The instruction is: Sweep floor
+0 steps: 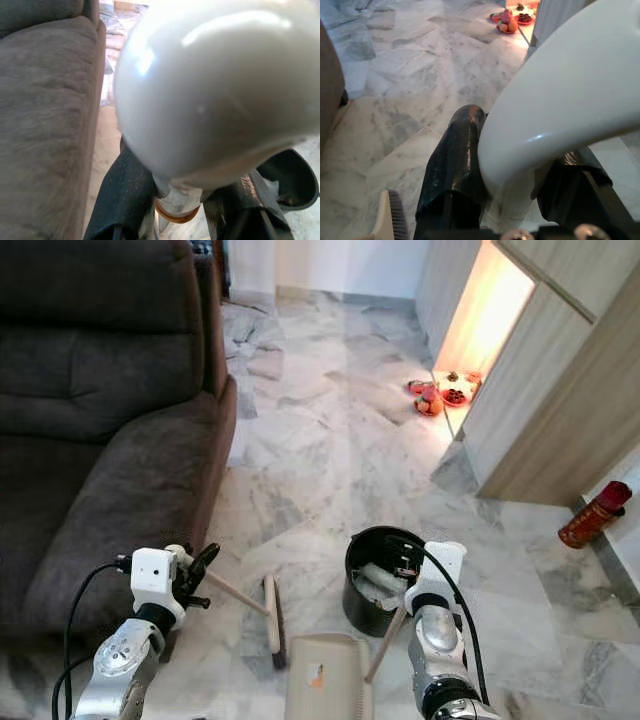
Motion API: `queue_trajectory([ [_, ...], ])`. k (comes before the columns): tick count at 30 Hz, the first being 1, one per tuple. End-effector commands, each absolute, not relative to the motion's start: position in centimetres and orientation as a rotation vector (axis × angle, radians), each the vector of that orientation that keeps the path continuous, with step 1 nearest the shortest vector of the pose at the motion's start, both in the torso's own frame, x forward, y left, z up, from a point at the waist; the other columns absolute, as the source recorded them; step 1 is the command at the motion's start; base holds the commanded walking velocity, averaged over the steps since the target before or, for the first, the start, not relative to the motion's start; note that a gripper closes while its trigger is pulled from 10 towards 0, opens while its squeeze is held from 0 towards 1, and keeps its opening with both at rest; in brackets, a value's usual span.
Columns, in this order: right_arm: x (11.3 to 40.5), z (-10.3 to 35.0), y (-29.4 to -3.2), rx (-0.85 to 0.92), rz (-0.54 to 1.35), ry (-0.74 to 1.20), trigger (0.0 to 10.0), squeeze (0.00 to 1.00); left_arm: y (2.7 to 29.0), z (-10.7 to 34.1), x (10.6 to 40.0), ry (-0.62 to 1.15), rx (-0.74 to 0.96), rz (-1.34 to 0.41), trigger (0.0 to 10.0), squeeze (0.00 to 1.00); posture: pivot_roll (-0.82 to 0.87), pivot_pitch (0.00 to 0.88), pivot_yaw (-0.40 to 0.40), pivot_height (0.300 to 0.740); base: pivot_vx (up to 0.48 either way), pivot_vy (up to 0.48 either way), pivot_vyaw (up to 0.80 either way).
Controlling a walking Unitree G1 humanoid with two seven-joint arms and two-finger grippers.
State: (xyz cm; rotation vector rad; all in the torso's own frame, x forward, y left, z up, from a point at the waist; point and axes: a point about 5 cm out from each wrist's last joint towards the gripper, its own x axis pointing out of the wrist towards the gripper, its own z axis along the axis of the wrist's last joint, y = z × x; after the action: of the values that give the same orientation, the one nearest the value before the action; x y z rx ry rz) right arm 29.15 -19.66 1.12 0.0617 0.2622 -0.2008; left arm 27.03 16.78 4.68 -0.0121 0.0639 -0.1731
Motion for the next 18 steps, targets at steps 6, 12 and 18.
queue_trajectory([
  [6,29.28,1.32,-19.86,0.062,-0.202,0.255,10.0,0.00,16.40,4.69,27.10,0.065,-0.005,-0.190,10.0,0.00,0.07,0.050,-0.100,0.740,-0.246,0.000,0.00],
  [12,29.32,1.36,-19.89,0.062,-0.201,0.255,10.0,0.00,16.31,4.62,27.09,0.067,-0.004,-0.195,10.0,0.00,0.07,0.047,-0.103,0.740,-0.241,0.000,0.00],
  [18,29.41,1.49,-19.95,0.062,-0.199,0.248,10.0,0.00,16.17,4.56,27.09,0.068,-0.006,-0.201,10.0,0.00,0.06,0.040,-0.104,0.740,-0.161,0.000,0.00],
])
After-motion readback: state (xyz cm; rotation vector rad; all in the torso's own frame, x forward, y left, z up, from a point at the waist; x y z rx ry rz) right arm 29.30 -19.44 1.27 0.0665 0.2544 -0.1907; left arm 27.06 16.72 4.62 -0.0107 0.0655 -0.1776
